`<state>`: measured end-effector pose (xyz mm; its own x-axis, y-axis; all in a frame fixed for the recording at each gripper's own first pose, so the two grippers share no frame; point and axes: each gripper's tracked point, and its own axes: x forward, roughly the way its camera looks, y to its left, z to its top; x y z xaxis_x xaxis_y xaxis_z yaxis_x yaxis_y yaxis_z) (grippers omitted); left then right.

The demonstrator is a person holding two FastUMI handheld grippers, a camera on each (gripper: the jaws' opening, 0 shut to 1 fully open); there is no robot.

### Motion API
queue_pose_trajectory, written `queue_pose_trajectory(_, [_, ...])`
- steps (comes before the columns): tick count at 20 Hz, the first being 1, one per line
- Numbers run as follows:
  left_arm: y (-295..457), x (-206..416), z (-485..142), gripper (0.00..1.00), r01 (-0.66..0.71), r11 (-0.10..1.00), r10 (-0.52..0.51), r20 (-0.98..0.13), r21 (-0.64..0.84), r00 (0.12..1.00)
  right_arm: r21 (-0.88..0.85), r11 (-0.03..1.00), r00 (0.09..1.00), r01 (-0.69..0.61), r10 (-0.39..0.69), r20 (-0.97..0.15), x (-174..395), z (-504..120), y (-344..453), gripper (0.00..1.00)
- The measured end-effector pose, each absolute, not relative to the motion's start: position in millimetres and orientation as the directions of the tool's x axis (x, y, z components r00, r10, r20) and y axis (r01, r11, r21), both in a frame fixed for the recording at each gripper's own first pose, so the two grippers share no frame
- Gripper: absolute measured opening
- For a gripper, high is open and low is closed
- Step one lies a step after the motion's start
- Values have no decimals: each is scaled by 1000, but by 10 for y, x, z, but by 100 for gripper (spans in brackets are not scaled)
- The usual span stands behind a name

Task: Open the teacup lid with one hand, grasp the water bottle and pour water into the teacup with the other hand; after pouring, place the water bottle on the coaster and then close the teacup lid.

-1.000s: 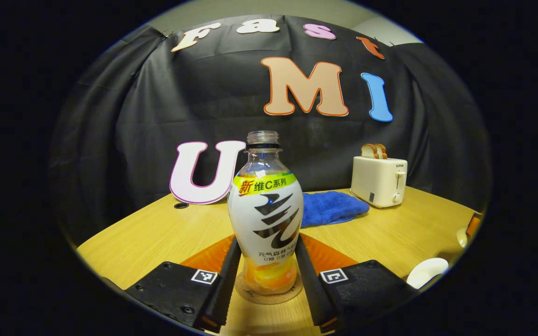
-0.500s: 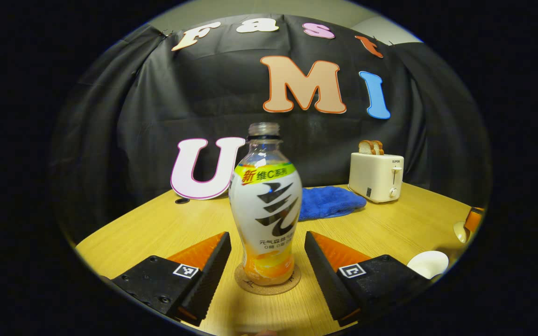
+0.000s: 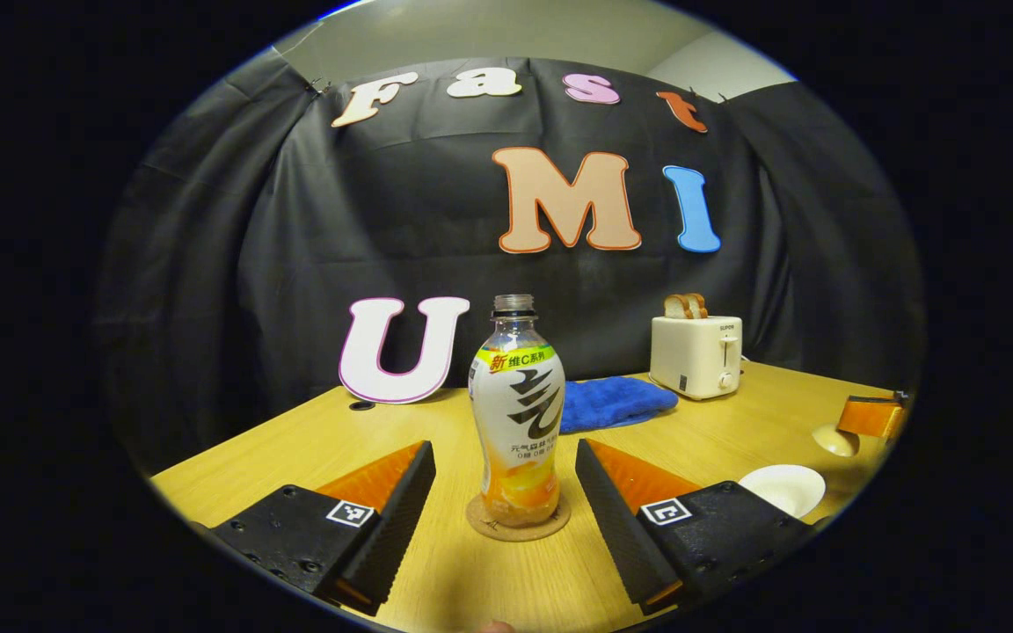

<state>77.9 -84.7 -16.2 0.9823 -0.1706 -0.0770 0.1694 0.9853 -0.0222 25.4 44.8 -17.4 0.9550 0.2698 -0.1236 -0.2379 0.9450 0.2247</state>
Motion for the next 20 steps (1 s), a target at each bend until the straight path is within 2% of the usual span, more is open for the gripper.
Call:
queue_pose_trajectory(1, [-819, 742, -163, 94, 169, 985, -171, -77, -24, 982, 225, 943, 953, -245, 277, -123, 251, -161, 512, 29])
queue_pose_trajectory(8, [-587, 574, -141, 93, 155, 988, -156, -50, -21, 987, 168, 939, 936, -299, 323, -142, 245, -159, 954, 24])
queue_pose_trajectory(9, [-565, 558, -138, 94, 153, 988, -154, -44, -24, 987, 156, 939, 934, -306, 328, -142, 250, -149, 1015, 27])
queue_pose_trajectory(13, [-485, 502, -144, 94, 146, 989, -148, -42, -35, 988, 114, 936, 924, -333, 348, -160, 242, -208, 1218, 25])
queue_pose_trajectory(16, [-455, 464, -128, 93, 143, 989, -144, -33, -29, 989, 86, 935, 917, -344, 354, -182, 241, -294, 1318, 29])
queue_pose_trajectory(19, [-414, 432, -98, 94, 136, 991, -136, -21, -19, 990, 80, 932, 910, -355, 364, -200, 247, -367, 1403, 25])
queue_pose_trajectory(20, [-413, 426, -98, 93, 136, 991, -136, -19, -19, 990, 73, 931, 909, -357, 365, -200, 253, -367, 1414, 27])
